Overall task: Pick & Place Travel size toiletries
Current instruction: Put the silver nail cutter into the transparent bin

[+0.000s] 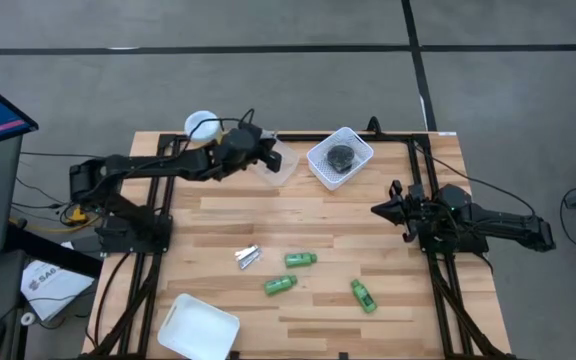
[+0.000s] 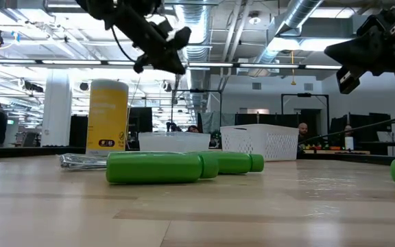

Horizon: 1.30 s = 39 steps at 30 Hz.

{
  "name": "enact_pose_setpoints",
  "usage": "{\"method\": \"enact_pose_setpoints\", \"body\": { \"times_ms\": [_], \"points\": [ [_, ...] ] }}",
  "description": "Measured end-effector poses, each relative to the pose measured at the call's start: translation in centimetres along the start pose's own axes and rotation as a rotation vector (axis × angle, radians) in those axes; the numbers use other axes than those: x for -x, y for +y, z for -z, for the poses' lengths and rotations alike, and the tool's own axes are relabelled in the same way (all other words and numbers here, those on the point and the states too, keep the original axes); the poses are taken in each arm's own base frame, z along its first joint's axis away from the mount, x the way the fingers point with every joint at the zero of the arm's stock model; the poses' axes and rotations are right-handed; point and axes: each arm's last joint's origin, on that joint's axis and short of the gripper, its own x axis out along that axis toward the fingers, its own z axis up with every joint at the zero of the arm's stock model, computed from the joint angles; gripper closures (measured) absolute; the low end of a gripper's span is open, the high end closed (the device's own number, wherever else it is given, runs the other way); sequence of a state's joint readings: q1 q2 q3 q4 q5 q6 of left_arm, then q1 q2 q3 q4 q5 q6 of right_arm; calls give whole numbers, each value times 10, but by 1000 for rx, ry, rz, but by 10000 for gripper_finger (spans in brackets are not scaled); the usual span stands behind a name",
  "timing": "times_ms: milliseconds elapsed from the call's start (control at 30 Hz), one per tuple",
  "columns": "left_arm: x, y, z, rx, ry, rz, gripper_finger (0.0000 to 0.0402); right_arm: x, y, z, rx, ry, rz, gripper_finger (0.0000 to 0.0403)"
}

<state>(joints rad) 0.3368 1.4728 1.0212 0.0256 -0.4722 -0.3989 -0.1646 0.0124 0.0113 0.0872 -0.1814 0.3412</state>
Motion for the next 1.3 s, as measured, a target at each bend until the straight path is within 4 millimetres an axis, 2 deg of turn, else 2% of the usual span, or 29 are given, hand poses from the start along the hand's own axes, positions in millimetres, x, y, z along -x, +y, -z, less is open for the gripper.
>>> {"method": "enact_pose_setpoints", "body": {
  "times_ms": [500, 1000, 1300],
  "points": [
    [-47, 7, 35, -17, 87, -82, 395, 0, -3, -1, 3, -11, 33, 403],
    [-72, 9, 67, -6, 154, -161, 394, 0, -3, -1, 3, -14, 36, 403],
    [-84, 6, 93, -15, 253, -123, 384, 0, -3, -1, 3, -13, 36, 403]
  ]
}}
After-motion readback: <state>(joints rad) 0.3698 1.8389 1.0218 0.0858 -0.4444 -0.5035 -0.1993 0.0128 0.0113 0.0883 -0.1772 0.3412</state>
